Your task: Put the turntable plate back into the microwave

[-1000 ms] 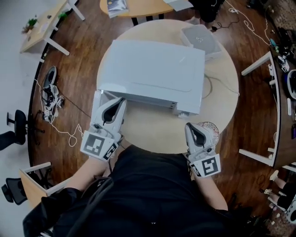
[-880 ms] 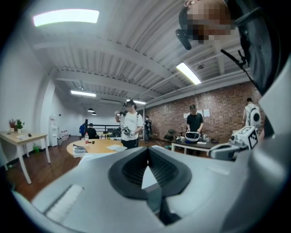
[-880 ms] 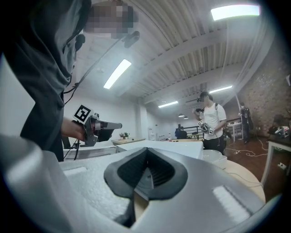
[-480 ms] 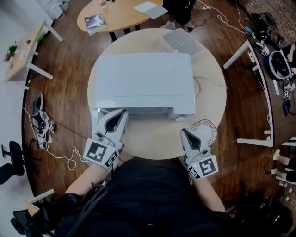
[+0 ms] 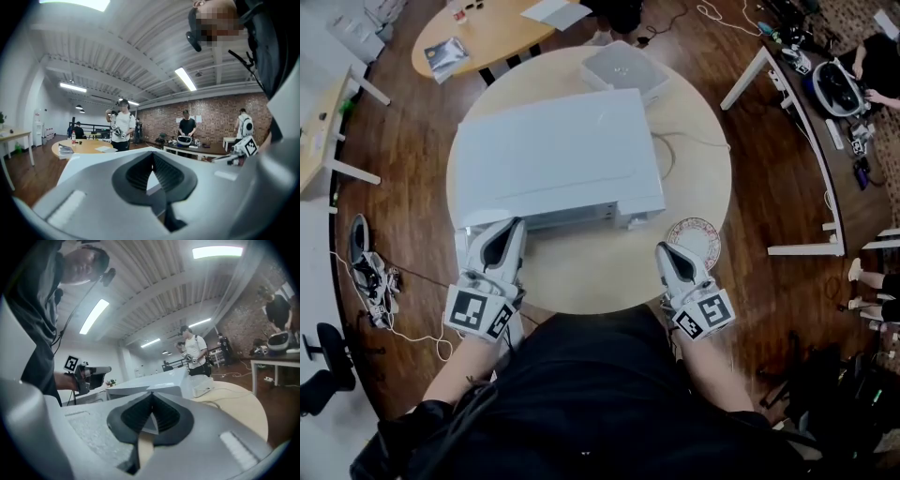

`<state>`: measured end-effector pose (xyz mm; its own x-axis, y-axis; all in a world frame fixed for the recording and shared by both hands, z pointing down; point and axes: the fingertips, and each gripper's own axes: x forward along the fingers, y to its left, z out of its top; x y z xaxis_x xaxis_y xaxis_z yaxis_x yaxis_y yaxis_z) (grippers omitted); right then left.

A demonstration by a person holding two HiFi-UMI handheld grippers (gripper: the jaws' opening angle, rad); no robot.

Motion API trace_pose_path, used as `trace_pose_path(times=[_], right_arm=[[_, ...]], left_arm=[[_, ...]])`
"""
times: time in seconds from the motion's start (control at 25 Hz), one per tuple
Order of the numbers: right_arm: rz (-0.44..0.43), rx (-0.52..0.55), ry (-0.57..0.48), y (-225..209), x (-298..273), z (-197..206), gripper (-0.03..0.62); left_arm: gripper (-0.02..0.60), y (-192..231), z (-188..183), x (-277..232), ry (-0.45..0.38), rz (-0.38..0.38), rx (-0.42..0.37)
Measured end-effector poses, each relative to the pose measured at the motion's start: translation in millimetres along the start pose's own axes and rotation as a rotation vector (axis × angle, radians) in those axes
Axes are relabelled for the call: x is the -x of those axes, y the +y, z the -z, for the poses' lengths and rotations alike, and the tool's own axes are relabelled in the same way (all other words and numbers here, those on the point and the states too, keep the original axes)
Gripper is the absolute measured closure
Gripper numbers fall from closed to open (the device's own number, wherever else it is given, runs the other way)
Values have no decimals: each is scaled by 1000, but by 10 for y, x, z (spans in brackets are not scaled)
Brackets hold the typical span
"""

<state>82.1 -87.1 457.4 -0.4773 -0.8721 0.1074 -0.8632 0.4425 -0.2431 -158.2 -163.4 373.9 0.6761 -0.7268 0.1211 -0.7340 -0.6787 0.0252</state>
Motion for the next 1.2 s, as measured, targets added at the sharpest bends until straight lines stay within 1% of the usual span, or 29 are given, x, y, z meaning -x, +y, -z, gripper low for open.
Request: trace_pose_path(times=[0.08,0.16,0.24,0.36,0.52,0.76,0.96,1.2], right_arm=[[35,-19,2,-136,61,71,594],[78,-6,10,-251,80,149,594],[123,12,14,-330,115,198,593],[163,26,0,-450,236,172,592],[212,15,-36,-601,422,137,594],[319,6,-52,-754,862,216,593],[392,-6,-51,-863,1167,289,592],[457,-10,-36,-937,1518,345,593]], left_arm=[[578,45,-28,29,8,0,-23],[578,137,-80,19,8,2,-22],[578,147,-120,-20,9,29,-40],[578,-21,-153,-122,17,77,-101],[578,-216,-162,-309,22,131,-109],[578,-599,-247,-666,11,248,-160],[578,-883,-296,-896,-5,323,-180],[578,-1114,-265,-1091,2,372,-168]])
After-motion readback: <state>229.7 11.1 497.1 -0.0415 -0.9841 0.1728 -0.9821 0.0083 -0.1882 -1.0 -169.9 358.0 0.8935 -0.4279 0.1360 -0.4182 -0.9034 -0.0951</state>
